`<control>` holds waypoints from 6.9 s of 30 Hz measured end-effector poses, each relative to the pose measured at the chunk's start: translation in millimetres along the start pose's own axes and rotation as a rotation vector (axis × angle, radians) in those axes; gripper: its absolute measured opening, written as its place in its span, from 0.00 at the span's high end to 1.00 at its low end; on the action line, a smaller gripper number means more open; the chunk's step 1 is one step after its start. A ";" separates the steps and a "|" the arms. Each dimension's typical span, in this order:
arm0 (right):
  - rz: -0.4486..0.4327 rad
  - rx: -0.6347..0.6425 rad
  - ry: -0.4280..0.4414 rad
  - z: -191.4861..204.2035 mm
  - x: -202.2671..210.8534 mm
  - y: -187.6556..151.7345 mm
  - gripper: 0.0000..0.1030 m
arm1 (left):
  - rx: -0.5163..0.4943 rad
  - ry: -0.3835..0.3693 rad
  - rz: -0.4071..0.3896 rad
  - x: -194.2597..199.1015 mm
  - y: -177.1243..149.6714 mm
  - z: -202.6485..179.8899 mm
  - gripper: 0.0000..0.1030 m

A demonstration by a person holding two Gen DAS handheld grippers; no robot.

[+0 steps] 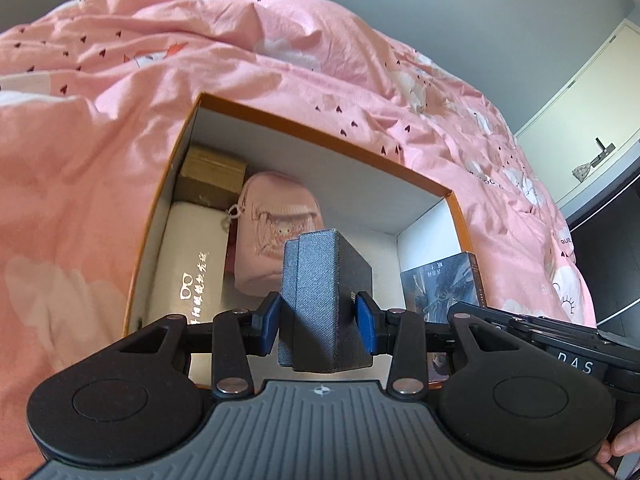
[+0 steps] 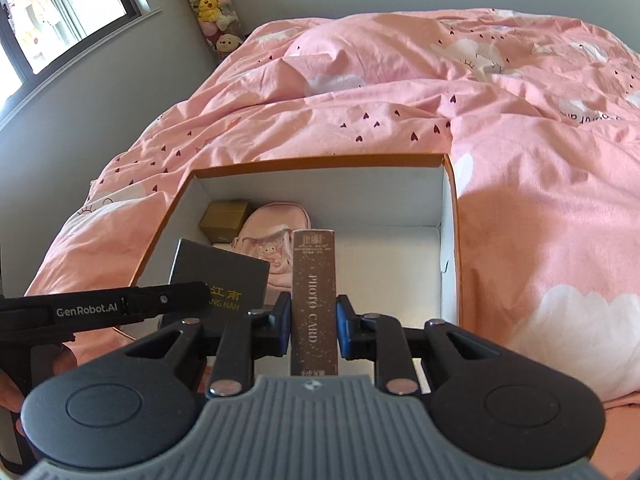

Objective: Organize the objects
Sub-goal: 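Carry the black box into the orange box while the right tool carries the card box, then lower the card box into the orange box with the right tool while the left tool releases the black box, then grasp the white striped plush with the right tool while the left tool grasps the brown plush, then lift and carry the white plush with the right tool while the left tool carries the brown plush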

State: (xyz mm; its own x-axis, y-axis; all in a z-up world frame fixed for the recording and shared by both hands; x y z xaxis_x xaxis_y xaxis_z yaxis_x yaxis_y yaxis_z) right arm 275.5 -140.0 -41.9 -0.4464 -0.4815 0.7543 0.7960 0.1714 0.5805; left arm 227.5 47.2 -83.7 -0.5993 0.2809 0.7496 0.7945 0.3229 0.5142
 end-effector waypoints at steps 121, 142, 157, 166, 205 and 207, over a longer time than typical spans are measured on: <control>0.038 0.292 -0.084 25.3 -20.7 -30.5 0.64 | -0.223 0.094 -0.045 14.6 -16.6 -26.4 0.64; -0.034 0.209 -0.130 17.3 40.0 -82.7 0.59 | -0.164 -0.080 0.048 52.3 -79.5 -27.7 0.64; 0.103 0.134 -0.152 -8.9 43.2 -127.3 0.60 | -0.018 -0.144 0.341 14.1 -130.6 -29.1 0.50; 0.242 0.025 -0.084 -27.0 20.8 -127.6 0.56 | 0.064 -0.129 0.493 -13.9 -149.4 -21.4 0.42; 0.329 0.142 0.078 -17.0 33.9 -105.4 0.42 | 0.056 -0.169 0.349 18.2 -136.5 -25.2 0.47; 0.298 0.138 0.090 -14.1 43.8 -98.4 0.42 | 0.051 -0.171 0.298 29.4 -128.0 -26.7 0.47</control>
State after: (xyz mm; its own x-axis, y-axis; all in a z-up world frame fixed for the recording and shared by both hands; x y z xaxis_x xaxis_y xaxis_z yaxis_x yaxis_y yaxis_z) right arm 183.4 -190.1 -70.3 -0.1598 -0.4653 0.8706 0.8204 0.4279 0.3793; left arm 110.7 -10.0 -116.3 -0.3528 0.5152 0.7811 0.9338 0.2473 0.2586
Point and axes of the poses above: each gripper's, at about its wrist camera, not at the fingertips, and x roughly against the way its jaws point, z to its left, y to its top, the point moved 5 cm from there along -x, roughly the way its jaws point, and after that the axes turned 4 degrees about -x, right-handed, at the moved point
